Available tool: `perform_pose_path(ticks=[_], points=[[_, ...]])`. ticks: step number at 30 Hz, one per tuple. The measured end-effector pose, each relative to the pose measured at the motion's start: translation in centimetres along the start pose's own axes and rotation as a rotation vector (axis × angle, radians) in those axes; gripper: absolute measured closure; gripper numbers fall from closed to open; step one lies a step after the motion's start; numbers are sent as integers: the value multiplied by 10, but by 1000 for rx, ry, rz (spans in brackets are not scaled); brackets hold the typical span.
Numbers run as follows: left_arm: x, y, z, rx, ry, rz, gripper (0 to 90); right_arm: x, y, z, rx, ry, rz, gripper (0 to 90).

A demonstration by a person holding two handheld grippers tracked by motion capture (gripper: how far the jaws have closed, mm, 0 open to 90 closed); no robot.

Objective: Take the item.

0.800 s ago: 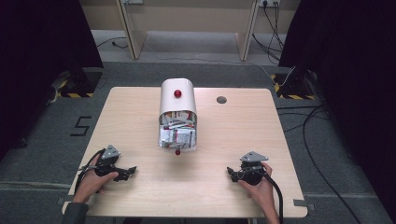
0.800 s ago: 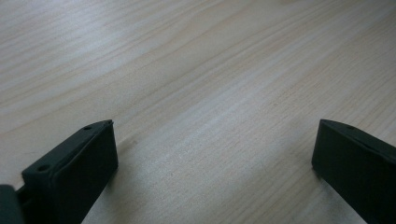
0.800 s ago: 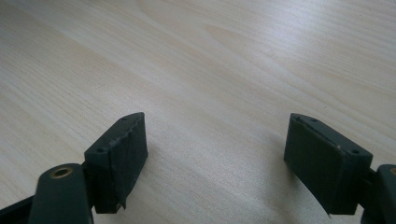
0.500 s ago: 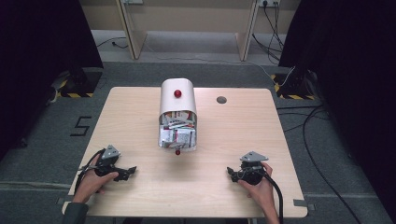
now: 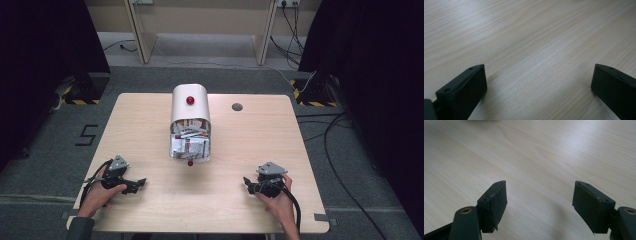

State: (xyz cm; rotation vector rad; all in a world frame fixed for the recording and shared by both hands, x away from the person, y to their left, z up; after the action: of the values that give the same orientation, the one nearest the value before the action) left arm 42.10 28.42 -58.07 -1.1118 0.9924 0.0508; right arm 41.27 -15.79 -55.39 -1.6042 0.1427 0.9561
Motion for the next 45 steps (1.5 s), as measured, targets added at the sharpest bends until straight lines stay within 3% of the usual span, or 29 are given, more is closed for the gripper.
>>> perform_pose_path(ticks=[8,26,30,37,45], points=[[0,0,0,0,0,0,0,-17,-22,16,-35,-29,-71,291],[0,0,0,0,0,0,0,-39,-58,48,-94,-121,-150,328],[0,0,0,0,0,0,0,-48,-74,59,-108,-143,-210,358],[0,0,0,1,3,-2,0,-55,-87,69,-121,-167,-244,365],[0,0,0,1,3,-2,0,-55,-91,77,-137,-188,-247,376]])
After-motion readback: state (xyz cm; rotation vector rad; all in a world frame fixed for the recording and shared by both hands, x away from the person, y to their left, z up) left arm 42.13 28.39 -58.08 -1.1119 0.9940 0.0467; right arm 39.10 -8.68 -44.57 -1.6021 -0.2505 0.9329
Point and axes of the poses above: each handheld gripper's, and its own axes: x roughly forward along the jaws, y roughly out of its underside, z roughly to its left, the point moved 8 cm from there along x, roughly forward along the jaws, and after that the axes turned 8 degrees about x, right-handed, at the moved point
